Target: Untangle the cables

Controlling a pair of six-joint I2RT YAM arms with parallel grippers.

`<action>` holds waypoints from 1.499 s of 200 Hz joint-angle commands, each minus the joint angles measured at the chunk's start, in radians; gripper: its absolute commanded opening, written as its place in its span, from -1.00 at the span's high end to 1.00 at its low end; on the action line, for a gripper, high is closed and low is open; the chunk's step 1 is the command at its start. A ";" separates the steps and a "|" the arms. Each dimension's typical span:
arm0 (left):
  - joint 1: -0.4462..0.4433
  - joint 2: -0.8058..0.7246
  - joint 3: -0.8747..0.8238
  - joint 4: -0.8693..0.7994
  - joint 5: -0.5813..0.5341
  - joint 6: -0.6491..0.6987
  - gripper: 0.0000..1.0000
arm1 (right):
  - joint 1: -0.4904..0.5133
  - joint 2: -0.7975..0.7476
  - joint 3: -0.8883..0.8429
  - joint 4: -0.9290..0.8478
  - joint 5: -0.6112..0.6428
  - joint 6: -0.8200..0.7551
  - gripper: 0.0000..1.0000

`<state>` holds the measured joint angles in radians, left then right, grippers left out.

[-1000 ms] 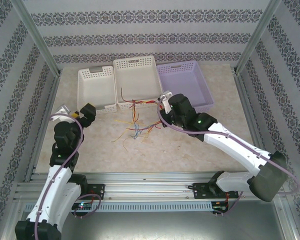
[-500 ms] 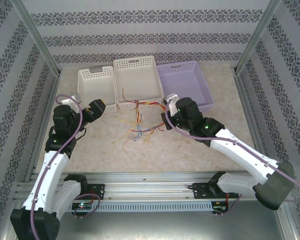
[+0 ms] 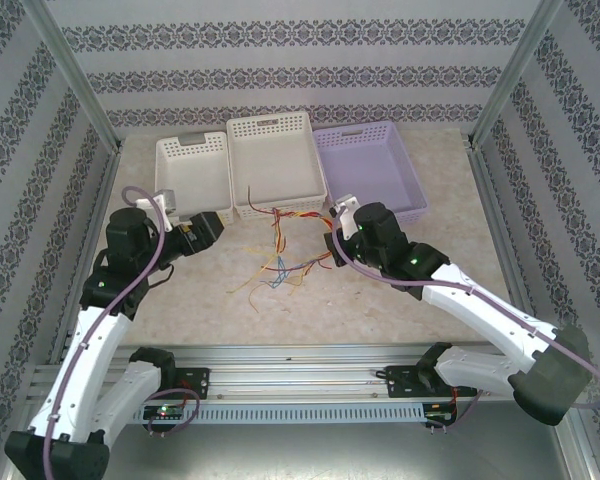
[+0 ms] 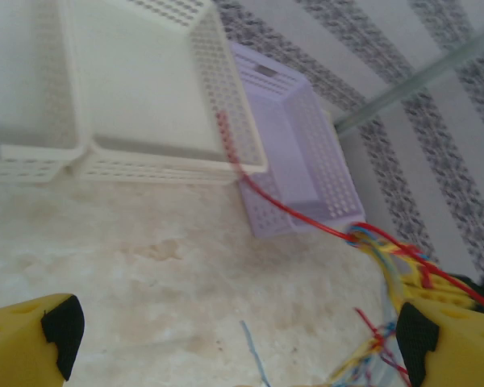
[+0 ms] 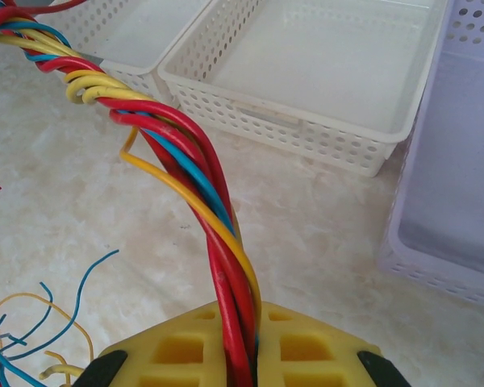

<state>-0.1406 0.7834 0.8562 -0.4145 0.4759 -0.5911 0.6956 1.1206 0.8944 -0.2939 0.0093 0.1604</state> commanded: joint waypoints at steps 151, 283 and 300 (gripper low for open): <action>-0.450 0.256 0.353 -0.244 -0.271 0.645 -1.00 | 0.108 -0.004 0.008 -0.012 0.077 -0.129 1.00; -0.515 0.529 0.454 -0.246 -0.062 0.746 -0.86 | 0.139 -0.004 0.029 -0.024 0.016 -0.150 1.00; -0.528 0.550 0.442 -0.243 -0.065 0.751 -0.82 | 0.139 -0.017 0.031 -0.023 0.000 -0.152 1.00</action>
<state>-0.6395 1.3037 1.3029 -0.6575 0.3782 0.1238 0.8230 1.1225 0.8837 -0.3248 0.0483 0.0189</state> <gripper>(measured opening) 0.923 0.104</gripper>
